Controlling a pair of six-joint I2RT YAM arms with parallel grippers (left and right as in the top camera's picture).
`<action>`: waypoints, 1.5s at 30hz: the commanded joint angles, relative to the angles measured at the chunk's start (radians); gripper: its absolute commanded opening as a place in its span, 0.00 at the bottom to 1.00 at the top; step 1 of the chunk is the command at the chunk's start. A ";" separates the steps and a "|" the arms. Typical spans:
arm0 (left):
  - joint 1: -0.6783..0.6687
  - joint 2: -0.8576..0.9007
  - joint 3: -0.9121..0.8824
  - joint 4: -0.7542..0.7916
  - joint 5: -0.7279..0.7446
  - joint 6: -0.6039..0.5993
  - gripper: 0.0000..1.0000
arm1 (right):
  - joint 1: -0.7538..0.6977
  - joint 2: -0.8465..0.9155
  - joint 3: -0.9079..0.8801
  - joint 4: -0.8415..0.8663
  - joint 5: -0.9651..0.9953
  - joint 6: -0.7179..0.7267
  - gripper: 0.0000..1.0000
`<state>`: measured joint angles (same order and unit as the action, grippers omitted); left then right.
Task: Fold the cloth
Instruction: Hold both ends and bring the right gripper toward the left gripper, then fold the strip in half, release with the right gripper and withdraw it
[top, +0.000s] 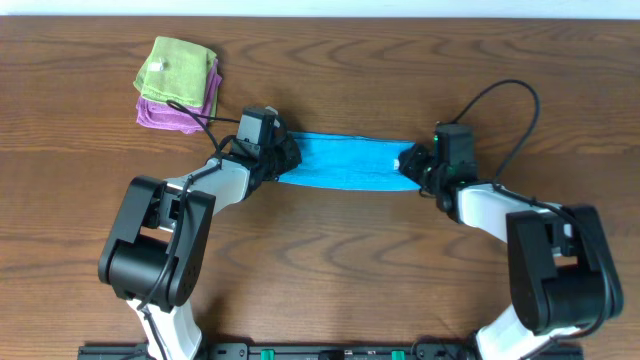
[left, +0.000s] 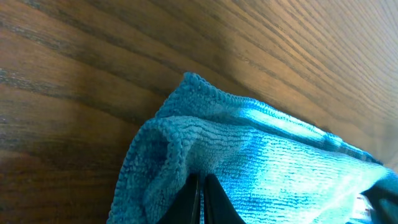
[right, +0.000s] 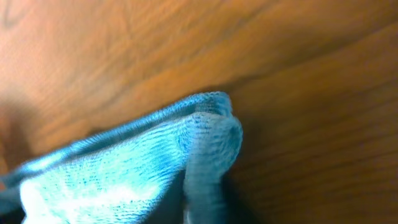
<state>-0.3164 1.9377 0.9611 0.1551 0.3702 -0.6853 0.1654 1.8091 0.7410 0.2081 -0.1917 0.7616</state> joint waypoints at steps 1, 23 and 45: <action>-0.005 0.026 0.005 -0.017 0.016 -0.011 0.06 | 0.019 0.010 -0.007 0.023 -0.030 -0.019 0.01; 0.002 0.023 0.060 -0.020 0.068 -0.018 0.06 | 0.168 -0.282 0.038 -0.003 0.094 -0.074 0.01; 0.173 -0.249 0.064 -0.263 -0.016 0.117 0.06 | 0.438 0.095 0.420 -0.150 0.106 -0.195 0.01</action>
<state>-0.1608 1.7287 1.0084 -0.0853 0.3920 -0.6212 0.5808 1.8702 1.1305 0.0517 -0.0959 0.5869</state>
